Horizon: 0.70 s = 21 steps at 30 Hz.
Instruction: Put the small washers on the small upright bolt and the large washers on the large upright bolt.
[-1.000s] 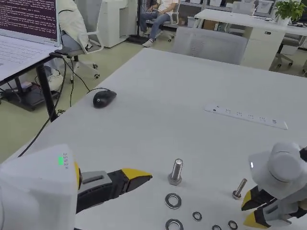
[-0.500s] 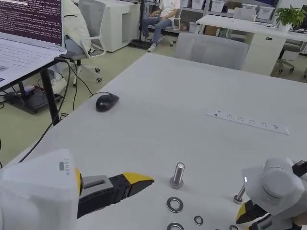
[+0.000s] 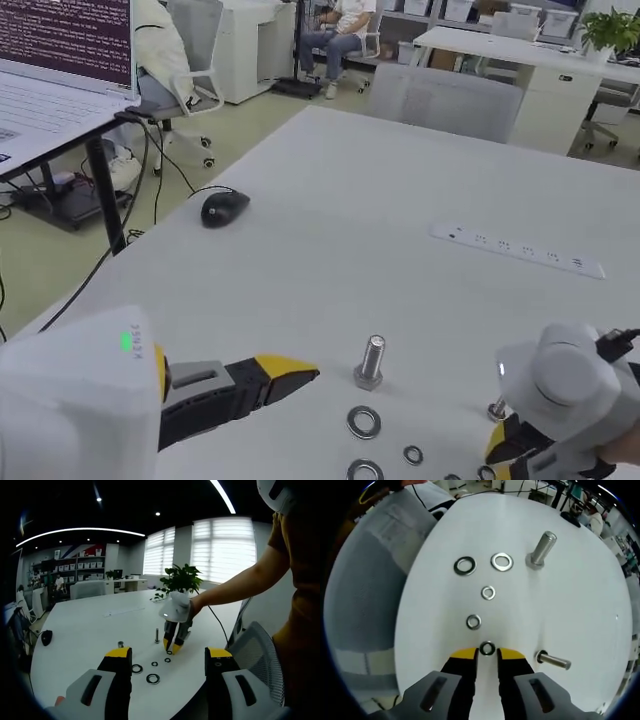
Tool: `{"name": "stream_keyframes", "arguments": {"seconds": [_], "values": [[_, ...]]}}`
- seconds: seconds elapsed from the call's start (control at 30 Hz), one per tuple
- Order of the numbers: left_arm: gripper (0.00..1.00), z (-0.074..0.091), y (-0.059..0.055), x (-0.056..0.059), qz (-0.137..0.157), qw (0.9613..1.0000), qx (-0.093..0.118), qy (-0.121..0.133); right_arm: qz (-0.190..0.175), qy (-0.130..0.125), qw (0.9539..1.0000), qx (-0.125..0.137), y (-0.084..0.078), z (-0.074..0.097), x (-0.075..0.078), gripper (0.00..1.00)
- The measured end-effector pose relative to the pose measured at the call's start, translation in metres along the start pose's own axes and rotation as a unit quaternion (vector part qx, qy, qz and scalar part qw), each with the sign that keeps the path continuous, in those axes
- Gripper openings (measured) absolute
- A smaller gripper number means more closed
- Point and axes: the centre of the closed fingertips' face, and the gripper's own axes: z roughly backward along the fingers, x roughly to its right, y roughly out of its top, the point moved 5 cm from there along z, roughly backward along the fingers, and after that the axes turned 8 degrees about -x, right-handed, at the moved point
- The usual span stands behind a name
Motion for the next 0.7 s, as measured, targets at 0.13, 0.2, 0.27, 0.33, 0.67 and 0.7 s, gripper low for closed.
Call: {"name": "stream_keyframes", "arguments": {"seconds": [0.13,0.2,0.27,0.33,0.67,0.7], "values": [[0.58,-0.001,0.0,0.0,0.001,1.0,0.0,0.0,-0.004,-0.002,1.0,-0.002,0.0,0.0,0.001,0.14],[0.58,-0.001,0.0,0.0,0.001,1.0,0.001,0.0,0.006,-0.006,0.9999,-0.009,0.001,0.0,0.0,0.14],[0.58,-0.001,-0.001,0.0,0.001,1.0,-0.001,0.001,0.006,-0.004,0.9999,-0.012,0.002,-0.001,-0.001,0.09],[0.58,0.0,-0.001,0.0,0.001,1.0,-0.001,0.001,0.001,-0.005,0.9999,-0.012,0.001,-0.001,-0.003,0.01],[0.58,0.0,-0.001,0.0,0.002,1.0,0.001,0.0,-0.018,0.011,0.9992,0.034,0.02,0.002,-0.005,0.05],[0.58,0.0,-0.001,0.0,0.003,1.0,0.002,0.0,-0.008,0.004,0.9995,0.031,0.023,0.004,-0.005,0.05]]}}
